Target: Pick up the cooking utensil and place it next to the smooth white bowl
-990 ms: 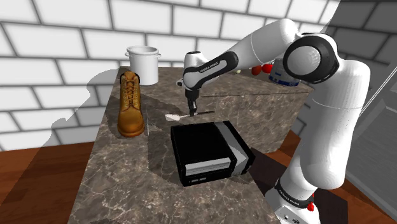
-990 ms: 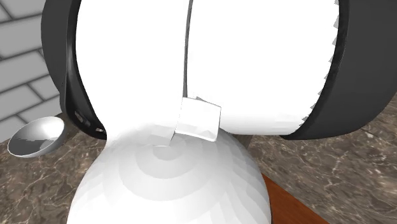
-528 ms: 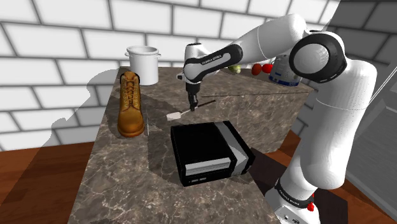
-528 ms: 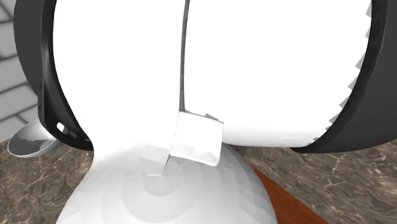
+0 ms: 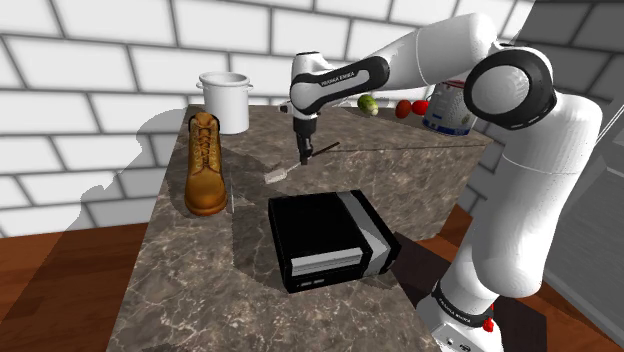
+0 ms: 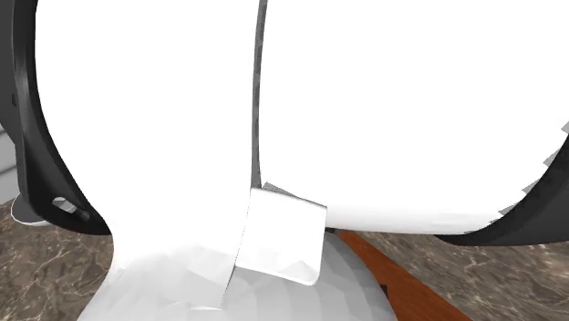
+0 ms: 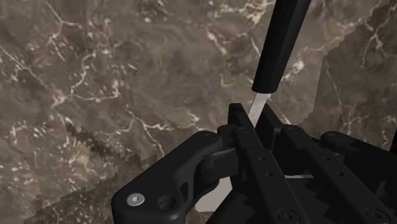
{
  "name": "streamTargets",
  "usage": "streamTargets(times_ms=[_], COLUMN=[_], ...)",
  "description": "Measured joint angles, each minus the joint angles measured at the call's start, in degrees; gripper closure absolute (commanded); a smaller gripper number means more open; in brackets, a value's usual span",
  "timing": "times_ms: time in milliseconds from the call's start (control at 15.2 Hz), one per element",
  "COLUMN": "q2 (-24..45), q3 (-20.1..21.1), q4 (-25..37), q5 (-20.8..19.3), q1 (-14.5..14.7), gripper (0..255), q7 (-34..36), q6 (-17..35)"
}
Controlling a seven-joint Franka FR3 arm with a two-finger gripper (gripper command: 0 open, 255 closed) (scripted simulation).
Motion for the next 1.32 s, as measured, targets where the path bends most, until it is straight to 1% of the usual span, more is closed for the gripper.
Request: streamTargets(times_ms=[660,858,1056,1320], q2=[-1.7,-5.3,-10.7,-17.3], q3=[0.0,0.8,2.1,4.5], q4=[5.7,1.7,-5.3,-12.2], q5=[-0.3,-0.9,-1.8,-2.3], q1=[0.1,1.3,2.8,4.7], gripper=[255,255,255,255], q7=[0.0,2.1,5.3,9.8], q6=[-7.3,-7.0,-5.5,-5.4])
